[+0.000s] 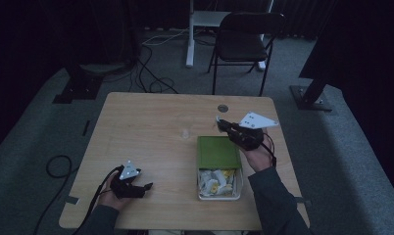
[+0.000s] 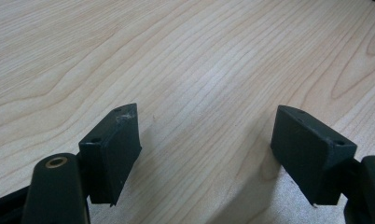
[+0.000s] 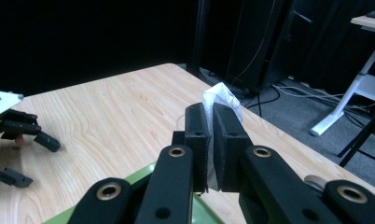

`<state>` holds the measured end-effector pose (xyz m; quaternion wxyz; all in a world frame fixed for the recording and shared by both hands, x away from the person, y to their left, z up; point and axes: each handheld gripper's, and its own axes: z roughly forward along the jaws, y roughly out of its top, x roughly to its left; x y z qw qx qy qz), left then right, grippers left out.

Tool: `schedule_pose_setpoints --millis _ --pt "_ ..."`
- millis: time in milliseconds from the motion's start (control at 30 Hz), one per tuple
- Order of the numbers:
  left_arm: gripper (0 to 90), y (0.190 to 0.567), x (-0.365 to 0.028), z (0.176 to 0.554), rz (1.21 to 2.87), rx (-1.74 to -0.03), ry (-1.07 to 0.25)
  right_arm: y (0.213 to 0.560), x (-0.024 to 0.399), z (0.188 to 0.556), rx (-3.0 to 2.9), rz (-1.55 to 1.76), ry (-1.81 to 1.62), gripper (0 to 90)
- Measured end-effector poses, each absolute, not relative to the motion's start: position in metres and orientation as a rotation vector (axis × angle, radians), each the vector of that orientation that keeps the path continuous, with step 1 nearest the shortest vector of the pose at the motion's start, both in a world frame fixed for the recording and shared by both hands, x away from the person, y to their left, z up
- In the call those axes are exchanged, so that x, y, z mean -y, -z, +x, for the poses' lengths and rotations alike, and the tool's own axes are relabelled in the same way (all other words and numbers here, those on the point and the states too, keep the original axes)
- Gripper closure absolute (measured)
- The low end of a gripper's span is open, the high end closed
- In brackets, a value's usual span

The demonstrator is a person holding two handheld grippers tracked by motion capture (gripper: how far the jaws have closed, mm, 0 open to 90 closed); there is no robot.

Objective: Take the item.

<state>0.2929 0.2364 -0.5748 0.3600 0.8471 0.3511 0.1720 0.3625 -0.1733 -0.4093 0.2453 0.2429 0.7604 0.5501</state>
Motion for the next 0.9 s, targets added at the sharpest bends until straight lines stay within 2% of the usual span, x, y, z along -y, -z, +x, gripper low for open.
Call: schedule_pose_setpoints --millis 900 --pt "24.8 0.575 -0.236 0.293 2.185 -0.906 -0.442 0.394 0.161 0.414 -2.114 0.680 -1.555 85.5"
